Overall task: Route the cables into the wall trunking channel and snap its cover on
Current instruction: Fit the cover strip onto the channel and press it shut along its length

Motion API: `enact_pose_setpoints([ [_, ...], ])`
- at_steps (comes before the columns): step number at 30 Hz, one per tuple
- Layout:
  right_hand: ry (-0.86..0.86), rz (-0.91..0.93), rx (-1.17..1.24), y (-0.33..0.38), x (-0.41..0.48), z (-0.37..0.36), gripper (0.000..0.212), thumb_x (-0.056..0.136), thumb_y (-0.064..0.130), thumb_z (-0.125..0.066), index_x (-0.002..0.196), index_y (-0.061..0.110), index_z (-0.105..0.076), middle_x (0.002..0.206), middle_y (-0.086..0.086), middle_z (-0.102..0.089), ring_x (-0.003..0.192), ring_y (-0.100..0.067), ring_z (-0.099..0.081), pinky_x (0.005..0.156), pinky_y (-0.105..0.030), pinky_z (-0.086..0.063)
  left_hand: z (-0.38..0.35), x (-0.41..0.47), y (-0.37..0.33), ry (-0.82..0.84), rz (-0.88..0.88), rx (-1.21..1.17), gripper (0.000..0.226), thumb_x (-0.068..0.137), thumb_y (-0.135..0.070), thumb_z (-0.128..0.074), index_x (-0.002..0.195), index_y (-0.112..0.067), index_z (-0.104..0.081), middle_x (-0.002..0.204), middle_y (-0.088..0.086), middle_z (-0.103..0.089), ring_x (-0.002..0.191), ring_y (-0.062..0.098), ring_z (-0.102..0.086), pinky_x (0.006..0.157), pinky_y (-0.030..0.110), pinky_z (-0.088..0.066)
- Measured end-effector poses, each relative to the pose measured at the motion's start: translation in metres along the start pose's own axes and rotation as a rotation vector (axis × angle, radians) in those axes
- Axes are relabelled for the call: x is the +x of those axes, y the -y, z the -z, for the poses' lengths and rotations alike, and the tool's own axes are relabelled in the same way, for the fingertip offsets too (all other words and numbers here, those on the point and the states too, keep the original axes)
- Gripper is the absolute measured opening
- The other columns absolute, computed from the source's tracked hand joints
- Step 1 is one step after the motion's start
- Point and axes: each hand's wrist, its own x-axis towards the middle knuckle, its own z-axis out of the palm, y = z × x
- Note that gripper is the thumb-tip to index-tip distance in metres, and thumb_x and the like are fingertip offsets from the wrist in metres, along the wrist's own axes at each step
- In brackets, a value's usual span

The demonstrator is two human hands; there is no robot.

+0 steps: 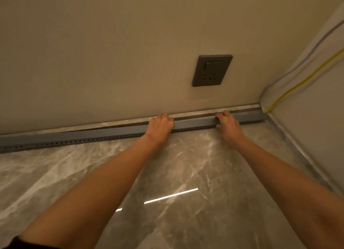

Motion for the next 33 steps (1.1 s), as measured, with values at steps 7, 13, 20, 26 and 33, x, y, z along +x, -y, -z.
enact_pose_setpoints([
  [7,-0.07,0.072,-0.193,-0.065,0.018,0.003,0.029,0.093,0.019,-0.051,0.12,0.01,-0.058,0.128,-0.011,-0.057,0.12,-0.03,-0.052,0.118,-0.047,-0.014,-0.008,0.029,-0.039,-0.003,0.028,-0.012,0.029,0.096,-0.012,-0.046,0.122,-0.001,-0.046,0.127,0.018,-0.05,0.117,0.033,-0.049,0.094,0.041,-0.044],
  [13,-0.189,0.236,-0.181,-0.072,0.033,-0.01,0.025,0.078,0.005,-0.069,0.102,-0.002,-0.067,0.097,-0.021,-0.071,0.092,-0.04,-0.066,0.109,-0.064,-0.026,-0.006,0.038,-0.037,0.022,0.067,0.065,0.029,0.096,-0.014,-0.044,0.121,0.0,-0.048,0.126,0.019,-0.051,0.115,0.034,-0.05,0.093,0.041,-0.044],
  [20,-0.099,0.255,-0.151,-0.078,0.044,-0.01,0.026,0.089,0.008,-0.057,0.114,0.0,-0.06,0.114,-0.02,-0.063,0.107,-0.039,-0.058,0.112,-0.05,-0.028,-0.002,0.043,-0.045,0.069,0.123,0.027,0.031,0.096,-0.017,-0.045,0.12,0.002,-0.051,0.125,0.02,-0.051,0.116,0.035,-0.049,0.092,0.042,-0.045],
  [26,-0.162,0.291,-0.144,-0.08,0.043,-0.011,0.027,0.047,0.005,-0.091,0.061,-0.003,-0.069,0.061,-0.017,-0.066,0.051,-0.035,-0.064,0.05,-0.034,-0.056,-0.005,0.036,-0.048,-0.023,0.104,-0.031,0.021,0.092,-0.006,-0.054,0.105,0.009,-0.058,0.11,0.026,-0.057,0.102,0.041,-0.057,0.077,0.047,-0.051],
  [33,-0.068,0.244,-0.25,-0.075,0.048,-0.007,0.024,0.095,0.007,-0.047,0.113,-0.003,-0.06,0.119,-0.022,-0.057,0.11,-0.039,-0.056,0.105,-0.043,-0.035,-0.005,0.046,-0.053,-0.036,0.072,0.174,0.028,0.094,-0.002,-0.041,0.121,0.0,-0.049,0.124,0.018,-0.054,0.114,0.033,-0.05,0.096,0.038,-0.04],
])
